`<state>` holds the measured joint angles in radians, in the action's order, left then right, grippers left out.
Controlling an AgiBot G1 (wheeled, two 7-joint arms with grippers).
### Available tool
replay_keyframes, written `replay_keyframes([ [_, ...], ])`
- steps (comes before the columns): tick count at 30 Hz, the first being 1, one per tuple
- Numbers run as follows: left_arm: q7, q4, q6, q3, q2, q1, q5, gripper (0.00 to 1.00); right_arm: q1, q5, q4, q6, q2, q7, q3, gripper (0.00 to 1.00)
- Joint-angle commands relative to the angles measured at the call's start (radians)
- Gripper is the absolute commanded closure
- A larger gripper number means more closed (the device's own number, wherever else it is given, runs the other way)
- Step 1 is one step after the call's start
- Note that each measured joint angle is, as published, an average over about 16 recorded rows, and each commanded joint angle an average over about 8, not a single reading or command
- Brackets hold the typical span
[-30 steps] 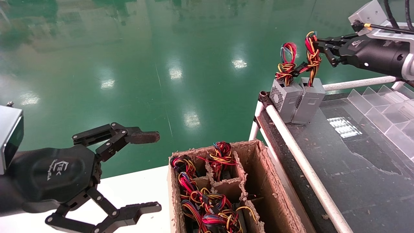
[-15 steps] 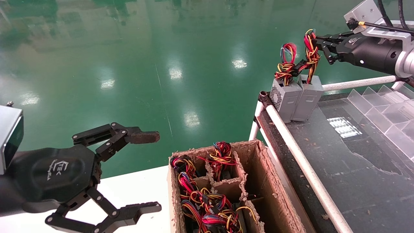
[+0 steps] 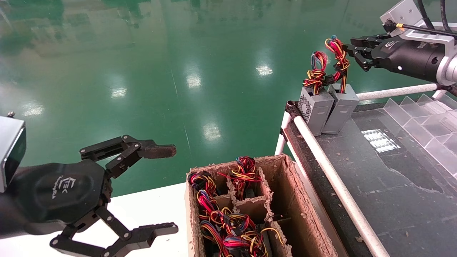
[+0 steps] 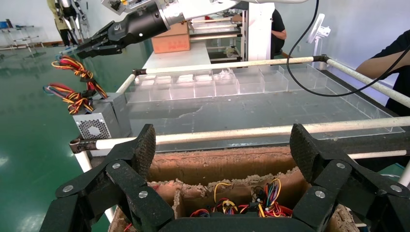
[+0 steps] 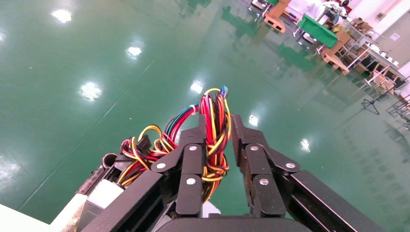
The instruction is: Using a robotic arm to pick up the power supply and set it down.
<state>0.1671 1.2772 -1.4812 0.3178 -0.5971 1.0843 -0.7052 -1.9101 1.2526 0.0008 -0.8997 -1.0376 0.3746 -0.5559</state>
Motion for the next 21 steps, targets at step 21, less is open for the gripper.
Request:
replay_keyframes([
  [21,0.0,0.0,0.0,0.001,0.0,0.0,0.0,0.0,-0.041,-0.038,0.059,-0.065,0.047,0.022,0.024,0.0],
])
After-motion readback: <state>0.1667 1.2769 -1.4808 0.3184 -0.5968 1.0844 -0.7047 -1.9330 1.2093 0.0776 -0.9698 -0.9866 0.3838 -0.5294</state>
